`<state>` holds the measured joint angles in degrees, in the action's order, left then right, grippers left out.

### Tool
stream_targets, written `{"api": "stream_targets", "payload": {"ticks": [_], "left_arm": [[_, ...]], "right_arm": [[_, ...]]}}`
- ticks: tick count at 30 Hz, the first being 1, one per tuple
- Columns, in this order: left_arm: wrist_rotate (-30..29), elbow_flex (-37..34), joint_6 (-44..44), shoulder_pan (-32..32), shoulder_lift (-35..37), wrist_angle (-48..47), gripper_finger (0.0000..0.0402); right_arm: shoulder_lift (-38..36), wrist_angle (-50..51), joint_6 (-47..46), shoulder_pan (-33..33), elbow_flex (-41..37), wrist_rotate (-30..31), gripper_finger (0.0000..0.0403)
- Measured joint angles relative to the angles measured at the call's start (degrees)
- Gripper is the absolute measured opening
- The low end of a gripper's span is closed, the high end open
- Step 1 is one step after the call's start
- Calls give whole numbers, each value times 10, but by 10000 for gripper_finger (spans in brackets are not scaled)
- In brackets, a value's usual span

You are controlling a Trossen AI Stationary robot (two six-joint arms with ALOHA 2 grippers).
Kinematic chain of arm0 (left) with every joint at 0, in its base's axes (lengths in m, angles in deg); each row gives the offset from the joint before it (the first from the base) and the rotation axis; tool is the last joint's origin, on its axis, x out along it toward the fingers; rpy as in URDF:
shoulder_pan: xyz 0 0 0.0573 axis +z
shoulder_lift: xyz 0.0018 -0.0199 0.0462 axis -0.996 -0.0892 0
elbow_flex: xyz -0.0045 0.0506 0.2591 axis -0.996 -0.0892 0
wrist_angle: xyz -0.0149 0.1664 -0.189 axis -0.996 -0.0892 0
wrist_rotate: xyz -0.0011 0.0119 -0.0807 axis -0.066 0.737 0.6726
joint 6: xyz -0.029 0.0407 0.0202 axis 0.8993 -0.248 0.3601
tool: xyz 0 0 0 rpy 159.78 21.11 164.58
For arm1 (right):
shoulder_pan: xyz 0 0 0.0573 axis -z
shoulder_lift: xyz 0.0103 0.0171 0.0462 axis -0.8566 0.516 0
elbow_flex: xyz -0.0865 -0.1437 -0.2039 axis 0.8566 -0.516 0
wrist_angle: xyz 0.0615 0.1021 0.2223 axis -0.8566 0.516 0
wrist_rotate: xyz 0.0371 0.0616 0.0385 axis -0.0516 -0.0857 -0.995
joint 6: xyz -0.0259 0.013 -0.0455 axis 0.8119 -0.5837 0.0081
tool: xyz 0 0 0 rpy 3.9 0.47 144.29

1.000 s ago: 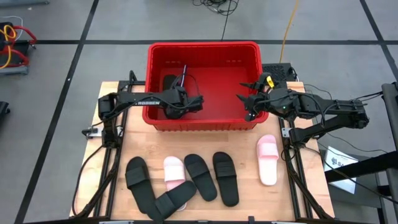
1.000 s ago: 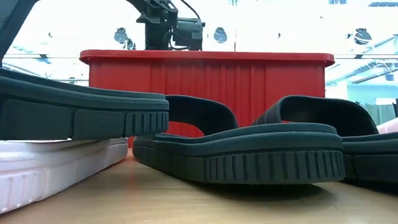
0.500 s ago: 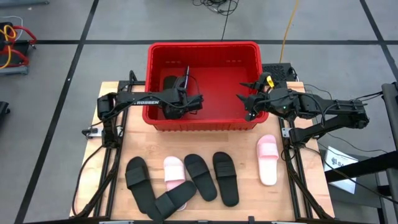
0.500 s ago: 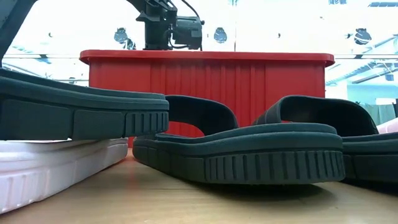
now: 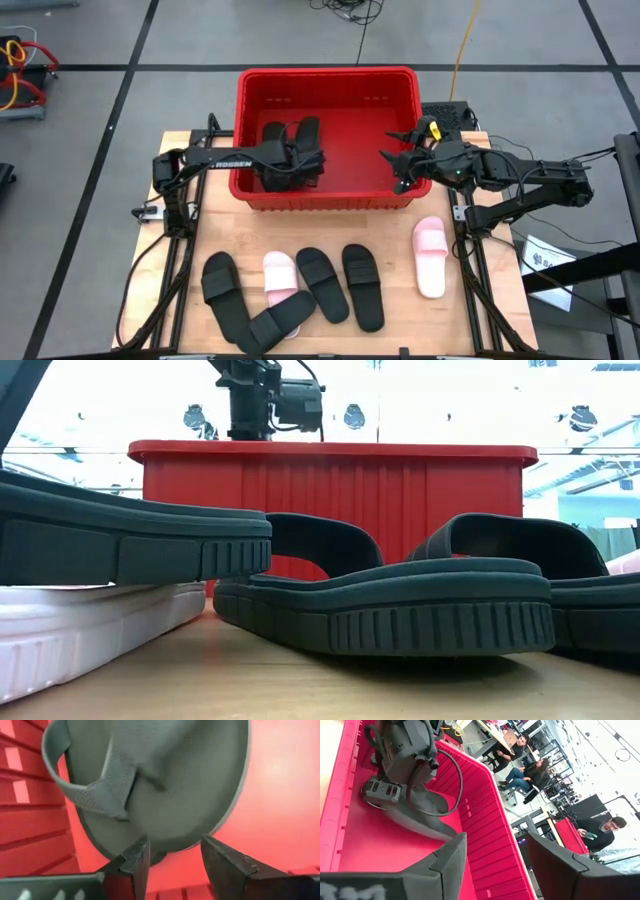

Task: Pick and place slides into bin
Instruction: Put the black slipper into the red bin

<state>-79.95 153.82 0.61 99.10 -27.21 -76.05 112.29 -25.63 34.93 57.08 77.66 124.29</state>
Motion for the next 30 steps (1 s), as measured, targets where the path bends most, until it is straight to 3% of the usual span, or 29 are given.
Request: {"api": "stream_targets", "payload": {"ticks": [9,23,27,30], "left_arm": [[28,0,-45,4,46,27,171],[24,1,-184,73,214,79,170],[12,1,-195,79,227,86,170],[48,1,-210,97,211,96,170]], "right_arm": [[0,-1,-5,0,0,0,196],[-2,4,-87,4,0,-1,196],[-2,3,-95,4,0,-1,196],[-2,3,-97,4,0,-2,196]]}}
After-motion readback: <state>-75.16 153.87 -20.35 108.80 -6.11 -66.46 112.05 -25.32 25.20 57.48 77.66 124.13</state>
